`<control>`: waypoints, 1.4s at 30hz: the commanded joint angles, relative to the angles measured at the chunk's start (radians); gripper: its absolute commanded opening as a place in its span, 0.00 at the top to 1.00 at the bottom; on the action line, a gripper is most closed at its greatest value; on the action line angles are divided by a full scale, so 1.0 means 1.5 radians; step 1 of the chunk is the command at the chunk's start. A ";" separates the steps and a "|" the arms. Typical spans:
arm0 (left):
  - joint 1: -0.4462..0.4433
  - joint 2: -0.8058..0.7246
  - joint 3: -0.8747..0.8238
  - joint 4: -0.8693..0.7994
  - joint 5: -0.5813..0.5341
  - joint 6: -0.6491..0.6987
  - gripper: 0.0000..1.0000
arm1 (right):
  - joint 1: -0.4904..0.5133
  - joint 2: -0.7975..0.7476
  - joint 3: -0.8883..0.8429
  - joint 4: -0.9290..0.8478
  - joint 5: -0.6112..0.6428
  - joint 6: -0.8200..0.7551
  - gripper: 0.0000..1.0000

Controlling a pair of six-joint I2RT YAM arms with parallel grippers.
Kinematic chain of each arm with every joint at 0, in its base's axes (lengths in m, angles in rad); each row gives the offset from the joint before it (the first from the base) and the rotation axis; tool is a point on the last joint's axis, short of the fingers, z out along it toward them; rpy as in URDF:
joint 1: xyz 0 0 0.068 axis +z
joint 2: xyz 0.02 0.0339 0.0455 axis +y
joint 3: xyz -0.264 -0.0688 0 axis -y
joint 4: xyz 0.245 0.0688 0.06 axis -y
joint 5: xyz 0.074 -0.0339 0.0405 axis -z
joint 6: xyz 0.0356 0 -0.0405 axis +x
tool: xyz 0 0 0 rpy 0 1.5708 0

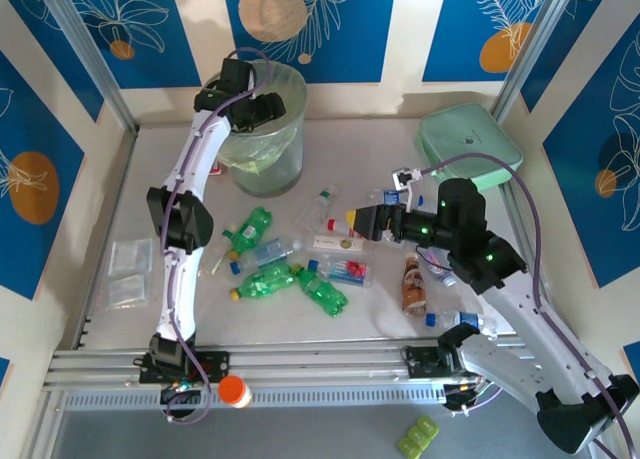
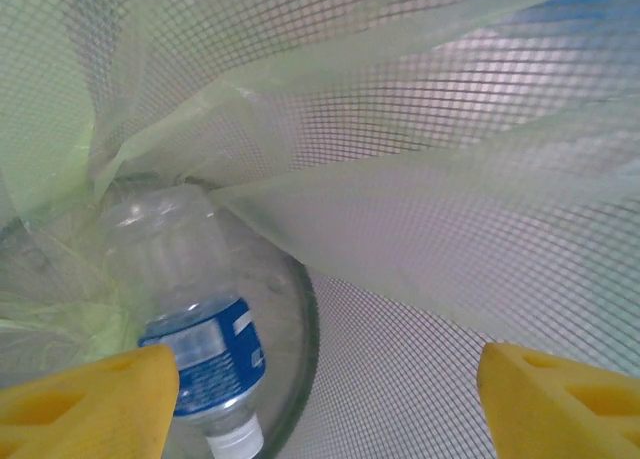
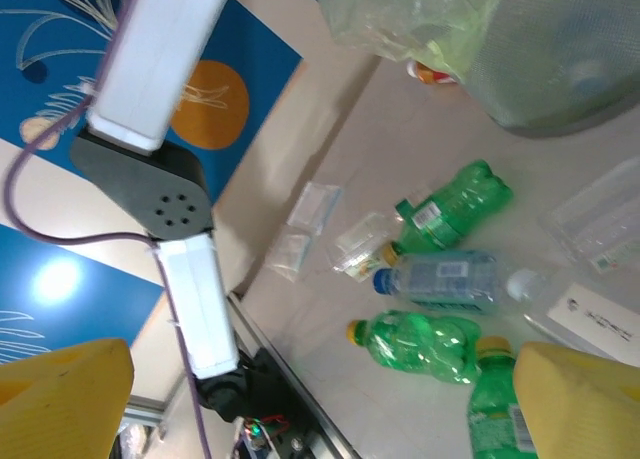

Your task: Put the plastic bottles in the bin

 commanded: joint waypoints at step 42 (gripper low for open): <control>0.324 -0.345 -0.519 0.104 0.093 -0.456 0.01 | -0.028 0.060 0.071 -0.153 0.107 -0.107 0.03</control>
